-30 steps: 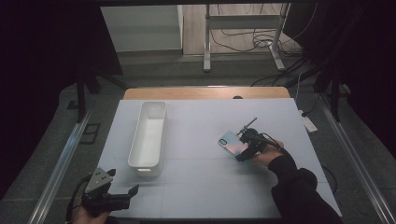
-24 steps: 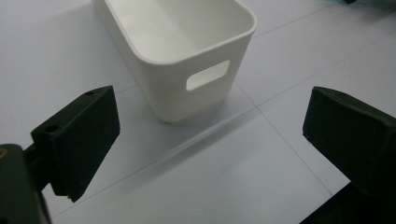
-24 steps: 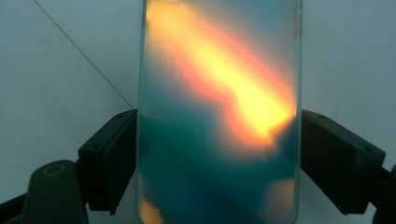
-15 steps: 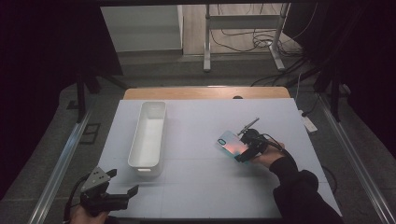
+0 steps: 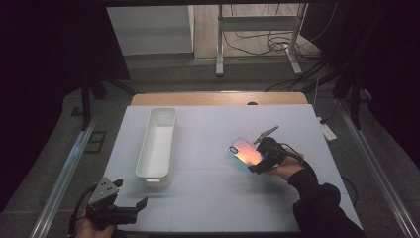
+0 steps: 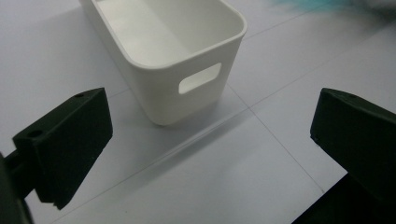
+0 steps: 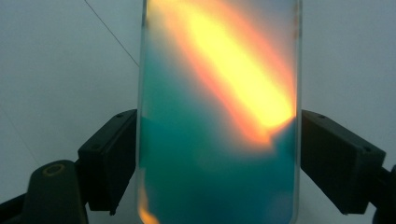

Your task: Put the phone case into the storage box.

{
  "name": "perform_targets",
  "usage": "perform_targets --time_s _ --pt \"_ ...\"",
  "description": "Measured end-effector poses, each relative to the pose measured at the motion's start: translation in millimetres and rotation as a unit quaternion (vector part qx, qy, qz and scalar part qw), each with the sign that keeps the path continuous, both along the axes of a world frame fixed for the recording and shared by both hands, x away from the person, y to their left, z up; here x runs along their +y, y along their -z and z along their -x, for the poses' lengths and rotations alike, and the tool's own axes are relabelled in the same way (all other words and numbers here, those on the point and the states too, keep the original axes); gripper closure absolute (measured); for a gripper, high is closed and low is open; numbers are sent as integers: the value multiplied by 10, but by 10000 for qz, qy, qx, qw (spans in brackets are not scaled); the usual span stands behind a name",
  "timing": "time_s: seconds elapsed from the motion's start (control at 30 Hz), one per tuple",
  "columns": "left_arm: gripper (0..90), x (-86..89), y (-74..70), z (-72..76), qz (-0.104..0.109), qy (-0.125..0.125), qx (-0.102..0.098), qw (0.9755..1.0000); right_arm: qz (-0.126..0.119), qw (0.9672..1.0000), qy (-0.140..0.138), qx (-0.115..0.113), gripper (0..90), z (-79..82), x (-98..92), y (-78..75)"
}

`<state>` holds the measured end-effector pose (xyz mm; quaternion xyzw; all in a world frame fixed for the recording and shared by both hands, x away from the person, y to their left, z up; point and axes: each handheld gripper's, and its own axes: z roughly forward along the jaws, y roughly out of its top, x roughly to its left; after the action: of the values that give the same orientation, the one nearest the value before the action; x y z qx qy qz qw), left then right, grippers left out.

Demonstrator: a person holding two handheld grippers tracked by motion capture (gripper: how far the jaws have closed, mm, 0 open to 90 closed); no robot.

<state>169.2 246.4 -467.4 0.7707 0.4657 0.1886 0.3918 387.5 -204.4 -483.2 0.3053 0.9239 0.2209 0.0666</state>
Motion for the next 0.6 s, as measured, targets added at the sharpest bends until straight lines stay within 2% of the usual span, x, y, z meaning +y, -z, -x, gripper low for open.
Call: perform_targets --time_s 0.17,0.27,0.37,0.6 --pt "0 4 -33 -2 87 -7 -50 9999 -92 9999 -27 -71 172 38 -22 -43" --pt "0 -1 -49 -5 78 6 -74 9999 -156 9998 -48 -70 172 54 -36 -59" --pt "0 -14 -83 -9 -11 26 -206 9998 -220 9997 -30 -93 172 83 -58 -89" --pt "0 -49 -149 -65 51 151 -308 9994 -389 9991 -48 -144 172 136 -101 -152"
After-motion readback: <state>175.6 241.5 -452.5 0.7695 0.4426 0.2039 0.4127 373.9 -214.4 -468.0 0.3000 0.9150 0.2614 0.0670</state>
